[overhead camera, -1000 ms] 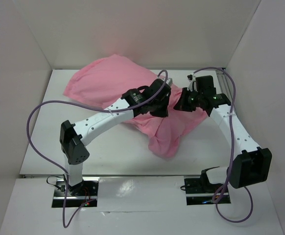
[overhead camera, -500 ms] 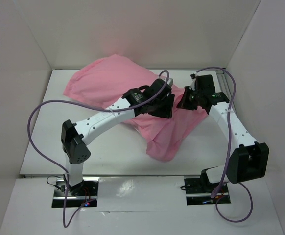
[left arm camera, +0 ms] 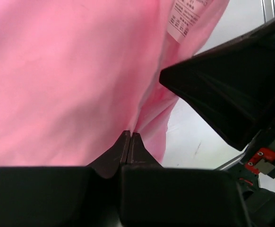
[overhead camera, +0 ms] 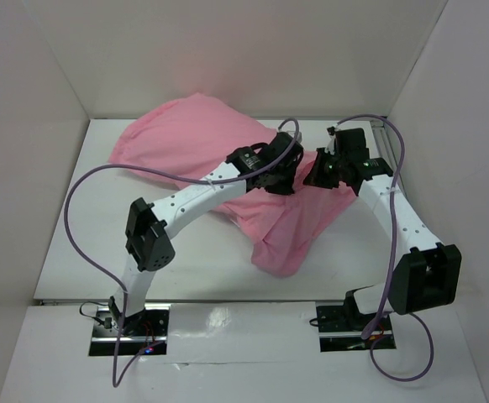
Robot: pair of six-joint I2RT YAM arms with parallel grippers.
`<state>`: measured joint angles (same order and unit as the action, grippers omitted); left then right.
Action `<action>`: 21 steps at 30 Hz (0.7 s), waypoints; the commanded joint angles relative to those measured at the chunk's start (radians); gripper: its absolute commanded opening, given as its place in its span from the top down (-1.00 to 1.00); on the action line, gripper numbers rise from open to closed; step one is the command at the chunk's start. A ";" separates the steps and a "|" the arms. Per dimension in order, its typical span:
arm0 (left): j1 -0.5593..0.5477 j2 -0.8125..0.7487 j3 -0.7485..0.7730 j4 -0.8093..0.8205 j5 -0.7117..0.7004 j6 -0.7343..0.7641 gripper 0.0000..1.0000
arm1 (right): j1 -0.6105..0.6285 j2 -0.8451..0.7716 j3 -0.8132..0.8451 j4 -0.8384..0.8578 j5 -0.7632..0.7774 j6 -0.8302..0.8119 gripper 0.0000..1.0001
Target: Put the pillow into the pillowcase
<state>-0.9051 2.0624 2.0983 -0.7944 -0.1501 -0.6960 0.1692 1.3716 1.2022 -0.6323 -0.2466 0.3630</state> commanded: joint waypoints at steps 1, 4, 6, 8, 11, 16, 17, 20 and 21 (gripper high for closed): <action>0.011 -0.062 -0.010 0.004 -0.019 -0.016 1.00 | -0.007 0.001 0.025 0.033 0.013 0.004 1.00; 0.011 -0.131 -0.032 0.024 0.012 -0.016 1.00 | -0.007 0.001 0.025 0.033 0.003 0.004 1.00; 0.000 -0.160 -0.043 0.024 0.030 -0.005 1.00 | -0.007 0.001 0.025 0.058 -0.009 0.016 1.00; -0.014 -0.182 -0.043 0.024 0.090 0.007 1.00 | -0.007 0.023 0.034 0.110 -0.037 0.037 1.00; -0.054 -0.170 -0.021 0.034 0.180 0.016 1.00 | -0.007 0.078 0.086 0.198 -0.057 0.097 1.00; -0.075 -0.142 -0.011 0.034 0.257 0.016 1.00 | -0.016 0.177 0.264 0.211 -0.002 0.128 0.92; -0.058 -0.131 -0.011 0.034 0.257 0.016 0.97 | -0.016 0.191 0.295 0.145 -0.002 0.113 0.71; 0.021 -0.131 0.012 0.011 0.299 0.044 0.06 | -0.025 0.176 0.355 0.042 0.082 0.054 -0.35; 0.044 -0.149 0.012 0.000 0.276 0.044 -0.09 | -0.025 0.153 0.346 -0.001 0.110 0.045 -0.47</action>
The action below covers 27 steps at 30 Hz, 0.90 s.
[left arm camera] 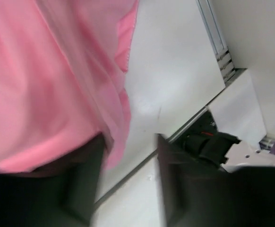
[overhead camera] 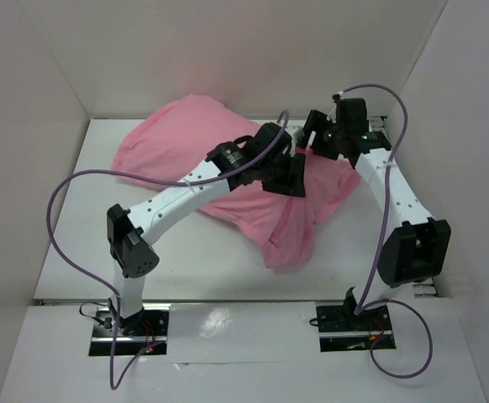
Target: Put the pillow into the pillowcase
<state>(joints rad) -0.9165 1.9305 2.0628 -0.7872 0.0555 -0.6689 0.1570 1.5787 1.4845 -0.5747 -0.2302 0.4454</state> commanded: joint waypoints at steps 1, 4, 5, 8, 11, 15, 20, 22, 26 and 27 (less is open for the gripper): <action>0.111 -0.056 0.039 -0.007 0.055 0.029 -0.32 | -0.025 -0.081 0.025 -0.074 0.123 -0.037 -0.62; 0.221 -0.131 -0.048 -0.020 0.029 0.029 -0.52 | -0.077 -0.221 -0.088 -0.117 0.198 -0.037 -0.77; 0.304 -0.155 -0.073 -0.020 0.029 0.040 -0.56 | -0.077 -0.282 -0.113 -0.131 0.209 -0.046 -0.79; 0.468 -0.218 -0.159 -0.032 -0.009 0.051 -0.65 | -0.077 -0.362 -0.193 -0.191 0.187 -0.069 -0.85; 0.597 -0.228 -0.220 -0.012 -0.029 0.060 -0.65 | -0.039 -0.413 -0.279 -0.237 0.129 -0.082 -0.88; 0.662 -0.148 -0.224 0.046 -0.029 0.069 -0.71 | 0.068 -0.523 -0.400 -0.228 0.082 -0.033 -0.90; 0.673 -0.010 -0.170 0.046 -0.030 0.069 -0.36 | 0.332 -0.519 -0.558 -0.061 0.027 0.110 -0.90; 0.673 0.012 -0.190 0.055 0.000 0.069 0.45 | 0.377 -0.477 -0.567 -0.007 0.122 0.127 -0.68; 0.673 -0.059 -0.323 0.055 0.001 0.048 1.00 | 0.311 -0.355 -0.501 0.024 0.236 0.092 0.28; 0.673 -0.088 -0.358 0.055 0.001 0.048 1.00 | 0.247 -0.300 -0.474 0.013 0.258 0.064 0.60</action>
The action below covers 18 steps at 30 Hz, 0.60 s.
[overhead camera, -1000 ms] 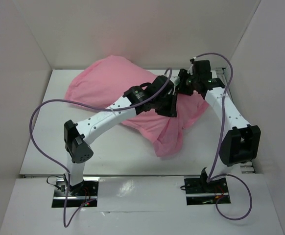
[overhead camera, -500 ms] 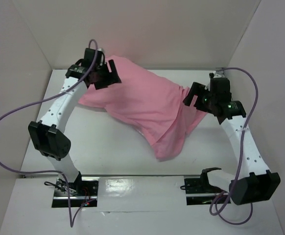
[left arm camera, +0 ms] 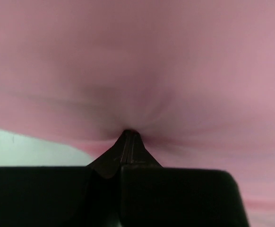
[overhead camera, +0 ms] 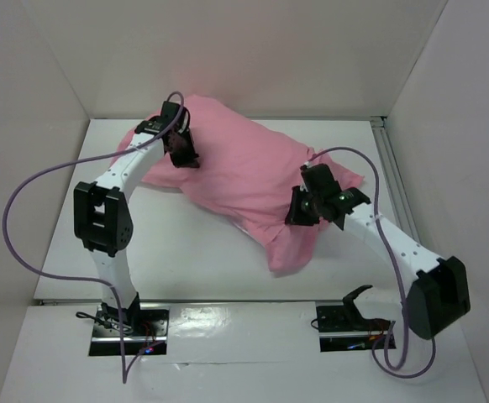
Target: Put the pillow into the pillowcase
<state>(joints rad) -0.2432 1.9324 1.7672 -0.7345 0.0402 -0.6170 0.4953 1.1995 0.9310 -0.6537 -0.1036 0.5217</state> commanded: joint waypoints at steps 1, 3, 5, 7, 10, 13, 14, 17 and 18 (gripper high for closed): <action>-0.001 -0.157 -0.096 0.003 0.017 -0.004 1.00 | -0.125 0.103 0.107 0.092 0.154 -0.028 0.68; -0.011 -0.226 -0.201 0.026 0.026 0.009 1.00 | -0.217 0.144 0.178 0.111 0.145 -0.069 0.76; -0.011 -0.313 -0.264 0.026 -0.003 0.020 0.95 | -0.251 0.201 0.233 0.111 0.114 -0.091 0.76; 0.025 -0.364 -0.287 -0.003 -0.028 0.011 0.74 | -0.261 0.230 0.307 0.098 0.105 -0.111 0.69; 0.097 -0.470 -0.337 -0.048 -0.110 -0.021 -0.10 | -0.271 0.230 0.344 0.068 0.114 -0.123 -0.30; 0.185 -0.576 -0.416 -0.062 -0.174 -0.072 -0.83 | -0.303 0.190 0.344 0.039 0.123 -0.123 -0.79; 0.246 -0.595 -0.442 -0.062 -0.174 -0.084 -0.97 | -0.316 0.152 0.327 0.039 0.124 -0.106 -0.79; 0.367 -0.624 -0.549 -0.003 -0.155 -0.096 -1.00 | -0.339 0.087 0.235 0.039 0.053 -0.074 -0.81; 0.399 -0.624 -0.574 0.036 -0.133 -0.096 -1.00 | -0.339 0.049 0.211 0.039 0.044 -0.074 -0.83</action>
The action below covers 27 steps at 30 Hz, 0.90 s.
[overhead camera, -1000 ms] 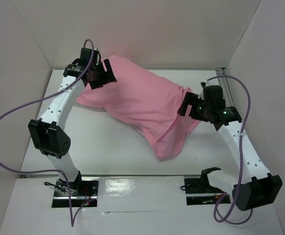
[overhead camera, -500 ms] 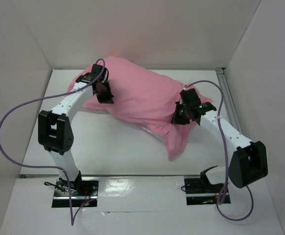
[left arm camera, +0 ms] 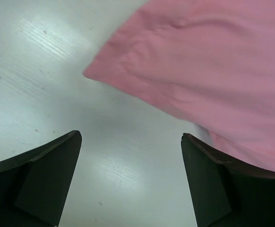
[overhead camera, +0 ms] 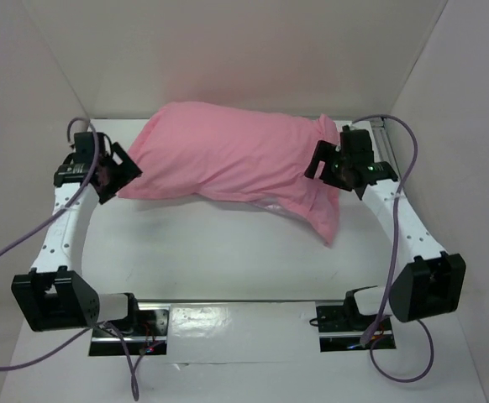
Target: Put the pillow into the pillowcase
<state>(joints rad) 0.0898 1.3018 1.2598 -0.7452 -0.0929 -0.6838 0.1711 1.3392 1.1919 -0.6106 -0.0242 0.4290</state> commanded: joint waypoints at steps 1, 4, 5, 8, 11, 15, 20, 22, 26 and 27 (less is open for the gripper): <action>0.094 0.020 -0.112 0.075 0.071 -0.030 -1.00 | -0.015 -0.106 -0.089 -0.005 -0.036 0.019 -0.83; 0.166 0.068 -0.187 0.200 0.162 -0.054 -1.00 | -0.024 -0.140 -0.112 -0.053 -0.036 0.019 -0.86; 0.182 0.085 -0.197 0.223 0.224 -0.054 -1.00 | -0.047 -0.153 -0.121 -0.073 -0.045 0.008 -0.89; 0.232 0.137 -0.241 0.337 0.309 -0.074 -1.00 | -0.088 -0.175 -0.121 -0.109 -0.054 -0.019 -0.92; 0.252 0.169 -0.260 0.438 0.374 -0.065 -0.92 | -0.117 -0.202 -0.153 -0.121 -0.106 -0.019 -0.92; 0.274 0.249 -0.261 0.559 0.432 -0.074 -0.85 | -0.128 -0.224 -0.221 -0.069 -0.195 0.028 -0.92; 0.274 0.309 -0.252 0.625 0.467 -0.083 -0.75 | -0.128 -0.245 -0.241 -0.083 -0.192 0.039 -0.94; 0.274 0.318 -0.261 0.656 0.508 -0.092 -0.58 | -0.128 -0.255 -0.256 -0.112 -0.172 0.028 -0.96; 0.274 0.327 -0.244 0.672 0.570 -0.092 1.00 | -0.128 -0.291 -0.319 -0.146 -0.111 0.028 -0.96; 0.274 0.327 -0.220 0.644 0.570 -0.083 1.00 | -0.128 -0.304 -0.330 -0.146 -0.111 0.028 -0.96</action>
<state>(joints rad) 0.3592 1.6257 0.9928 -0.1356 0.4103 -0.7704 0.0452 1.0763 0.8909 -0.7116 -0.1715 0.4553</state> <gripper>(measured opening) 0.045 0.982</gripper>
